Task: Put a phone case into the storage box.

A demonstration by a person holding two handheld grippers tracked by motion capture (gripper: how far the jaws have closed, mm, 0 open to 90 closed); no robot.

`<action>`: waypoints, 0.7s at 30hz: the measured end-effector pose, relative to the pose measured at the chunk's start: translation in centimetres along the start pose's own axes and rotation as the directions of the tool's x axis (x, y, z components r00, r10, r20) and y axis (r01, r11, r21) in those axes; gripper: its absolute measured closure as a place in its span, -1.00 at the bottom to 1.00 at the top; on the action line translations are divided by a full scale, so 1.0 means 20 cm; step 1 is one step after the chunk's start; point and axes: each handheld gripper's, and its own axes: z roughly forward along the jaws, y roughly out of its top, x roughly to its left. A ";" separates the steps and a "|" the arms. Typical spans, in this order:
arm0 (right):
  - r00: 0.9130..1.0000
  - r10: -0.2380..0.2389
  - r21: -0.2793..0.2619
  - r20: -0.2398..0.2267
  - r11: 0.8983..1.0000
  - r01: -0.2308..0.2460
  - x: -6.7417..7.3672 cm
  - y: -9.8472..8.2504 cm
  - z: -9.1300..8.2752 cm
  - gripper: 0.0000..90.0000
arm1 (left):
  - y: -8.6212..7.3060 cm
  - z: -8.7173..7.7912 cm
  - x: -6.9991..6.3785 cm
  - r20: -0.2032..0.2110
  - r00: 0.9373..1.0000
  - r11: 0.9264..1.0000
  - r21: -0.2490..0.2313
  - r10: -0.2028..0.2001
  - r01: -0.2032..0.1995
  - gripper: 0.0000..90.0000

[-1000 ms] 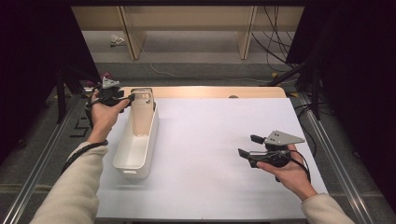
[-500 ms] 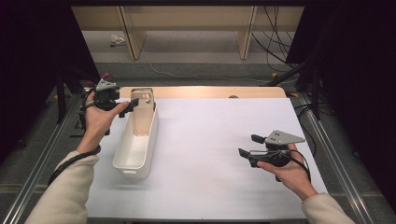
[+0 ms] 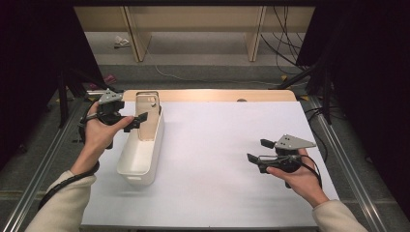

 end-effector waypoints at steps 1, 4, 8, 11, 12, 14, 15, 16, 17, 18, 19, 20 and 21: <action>1.000 0.001 -0.001 0.000 1.000 -0.001 0.00 0.00 0.00 -0.47 | -0.01 -0.01 -0.01 0.002 1.000 1.000 0.001 0.003 -0.003 -1.00; 1.000 0.002 -0.001 0.000 1.000 -0.002 0.00 0.00 0.00 -0.47 | -0.03 -0.02 -0.04 0.015 1.000 1.000 0.001 0.021 -0.021 -1.00; 1.000 0.002 -0.001 0.000 1.000 -0.002 0.00 0.00 0.00 -0.47 | -0.06 -0.03 -0.09 0.034 0.999 1.000 -0.008 0.030 -0.030 -1.00; 1.000 0.001 0.000 0.000 1.000 -0.001 0.00 0.00 0.00 -0.48 | -0.08 -0.04 -0.12 0.050 0.998 0.999 -0.012 0.033 -0.033 -1.00; 1.000 0.001 -0.001 0.000 1.000 -0.001 0.00 0.00 0.00 -0.48 | -0.09 -0.05 -0.13 0.051 0.998 0.999 -0.015 0.035 -0.034 -1.00; 1.000 0.001 -0.001 0.000 1.000 -0.001 0.00 0.00 0.00 -0.48 | -0.10 -0.05 -0.14 0.057 0.998 0.999 -0.018 0.036 -0.035 -0.99; 1.000 0.001 0.000 0.000 1.000 -0.001 0.00 0.00 0.00 -0.48 | -0.11 -0.06 -0.15 0.060 0.998 0.999 -0.018 0.037 -0.036 -0.99; 1.000 0.001 0.000 0.000 1.000 -0.001 0.00 0.00 0.00 -0.48 | -0.11 -0.06 -0.16 0.060 0.997 0.999 -0.019 0.038 -0.037 -0.99; 1.000 0.001 -0.002 0.000 1.000 -0.001 0.00 0.00 0.00 -0.48 | -0.12 -0.06 -0.16 0.064 0.997 0.999 -0.018 0.039 -0.038 -0.99; 1.000 0.001 -0.001 0.000 1.000 -0.001 0.00 0.00 0.00 -0.48 | -0.12 -0.06 -0.17 0.067 0.997 0.999 -0.020 0.041 -0.039 -0.99; 1.000 0.000 0.000 0.000 1.000 0.000 0.00 0.00 0.00 -0.48 | -0.13 -0.07 -0.18 0.068 0.997 0.999 -0.024 0.041 -0.040 -0.99; 1.000 0.000 -0.002 -0.001 1.000 0.000 0.00 0.00 0.00 -0.48 | -0.14 -0.07 -0.18 0.071 0.996 0.999 -0.026 0.044 -0.042 -0.98; 1.000 0.000 -0.002 -0.002 1.000 0.000 0.00 0.00 0.00 -0.48 | -0.15 -0.07 -0.19 0.078 0.996 0.999 -0.029 0.046 -0.044 -0.98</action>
